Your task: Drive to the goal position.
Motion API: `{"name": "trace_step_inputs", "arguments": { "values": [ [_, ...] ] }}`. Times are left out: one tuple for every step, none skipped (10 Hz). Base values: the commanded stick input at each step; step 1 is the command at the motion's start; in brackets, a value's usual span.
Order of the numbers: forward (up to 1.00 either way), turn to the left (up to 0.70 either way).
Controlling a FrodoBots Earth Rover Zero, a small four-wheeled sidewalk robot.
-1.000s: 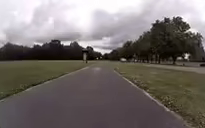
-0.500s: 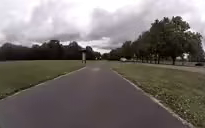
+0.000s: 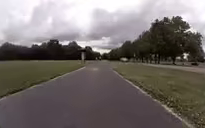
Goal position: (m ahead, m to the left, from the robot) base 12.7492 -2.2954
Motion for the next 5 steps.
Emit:
{"name": "trace_step_inputs", "arguments": {
  "values": [
    [0.7, 0.0],
    [0.7, 0.0],
    [0.7, 0.0],
    [0.7, 0.0],
    [0.7, 0.0]
  ]
}}
